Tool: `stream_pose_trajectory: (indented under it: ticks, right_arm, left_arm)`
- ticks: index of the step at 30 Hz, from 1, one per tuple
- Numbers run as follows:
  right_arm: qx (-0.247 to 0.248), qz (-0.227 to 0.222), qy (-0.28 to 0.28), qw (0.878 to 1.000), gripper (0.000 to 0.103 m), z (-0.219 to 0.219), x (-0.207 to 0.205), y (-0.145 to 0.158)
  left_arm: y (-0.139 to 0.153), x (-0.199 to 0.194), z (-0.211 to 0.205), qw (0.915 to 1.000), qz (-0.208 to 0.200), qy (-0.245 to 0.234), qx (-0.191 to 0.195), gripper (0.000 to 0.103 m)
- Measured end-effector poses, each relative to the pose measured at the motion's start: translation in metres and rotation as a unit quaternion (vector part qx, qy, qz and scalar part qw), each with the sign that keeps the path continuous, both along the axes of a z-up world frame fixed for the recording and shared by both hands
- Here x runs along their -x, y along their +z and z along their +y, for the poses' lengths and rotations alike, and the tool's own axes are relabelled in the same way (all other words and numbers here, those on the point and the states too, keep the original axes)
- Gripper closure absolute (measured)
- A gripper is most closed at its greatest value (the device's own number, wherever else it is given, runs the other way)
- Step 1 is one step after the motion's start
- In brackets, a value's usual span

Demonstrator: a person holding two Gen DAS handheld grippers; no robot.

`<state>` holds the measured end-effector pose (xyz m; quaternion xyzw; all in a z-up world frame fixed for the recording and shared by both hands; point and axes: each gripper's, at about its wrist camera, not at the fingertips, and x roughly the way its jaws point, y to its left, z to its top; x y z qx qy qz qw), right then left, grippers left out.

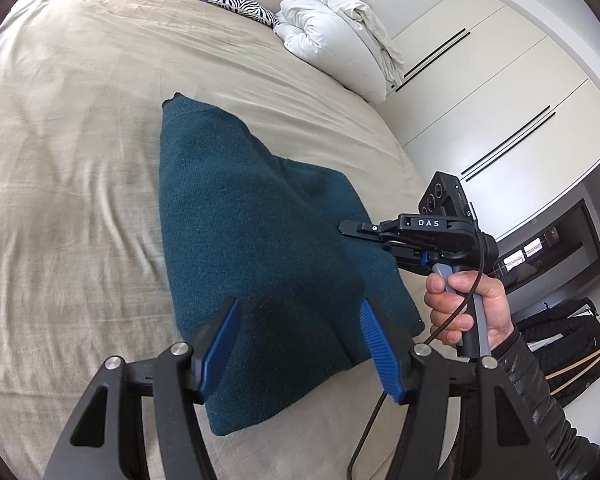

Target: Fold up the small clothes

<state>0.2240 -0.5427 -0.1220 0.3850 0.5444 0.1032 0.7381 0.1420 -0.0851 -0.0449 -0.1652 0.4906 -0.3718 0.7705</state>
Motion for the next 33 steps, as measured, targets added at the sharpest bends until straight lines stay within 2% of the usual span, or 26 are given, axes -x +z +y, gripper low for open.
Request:
stream_pose_trajectory:
  ticks: [8,12,16,19,22,24,27,31,32,33]
  right_arm:
    - [0.022,0.008,0.016,1.0,0.092,-0.003,-0.014,0.017]
    - [0.028,0.013,0.02,0.999,0.093,0.007,-0.021,0.014]
    - [0.016,0.017,0.008,1.0,0.093,0.011,-0.027,0.004]
    - [-0.002,0.012,0.0,1.0,0.091,0.01,-0.016,-0.007]
    - [-0.023,0.018,-0.009,1.0,0.086,0.017,-0.002,-0.001]
    - [-0.042,0.013,-0.013,0.999,0.076,0.021,0.01,0.007]
    - [-0.048,-0.001,0.006,0.999,0.069,0.037,0.027,0.017]
    - [-0.039,0.008,0.02,0.999,0.072,0.058,0.049,0.018]
    - [-0.03,0.008,0.015,0.999,0.078,0.059,0.053,0.018]
    - [-0.023,0.012,0.011,1.0,0.092,0.057,0.055,0.018]
  left_arm:
    - [-0.005,0.003,-0.014,0.9999,-0.005,-0.01,-0.011,0.039]
    - [-0.008,0.002,-0.012,0.9999,-0.004,-0.012,-0.01,0.039]
    - [-0.009,0.003,-0.016,0.9997,-0.001,-0.017,-0.015,0.039]
    - [-0.012,0.005,-0.019,0.9996,0.004,-0.019,-0.019,0.039]
    - [-0.016,0.005,-0.017,0.9995,0.006,-0.019,-0.024,0.039]
    - [-0.017,0.004,-0.017,0.9996,0.007,-0.016,-0.024,0.038]
    - [-0.018,0.003,-0.021,0.9993,-0.006,-0.017,-0.033,0.037]
    - [-0.023,0.001,-0.025,0.9989,-0.007,-0.018,-0.043,0.037]
    - [-0.024,0.001,-0.025,0.9988,-0.007,-0.019,-0.045,0.037]
    - [-0.024,0.0,-0.025,0.9988,-0.006,-0.019,-0.044,0.037]
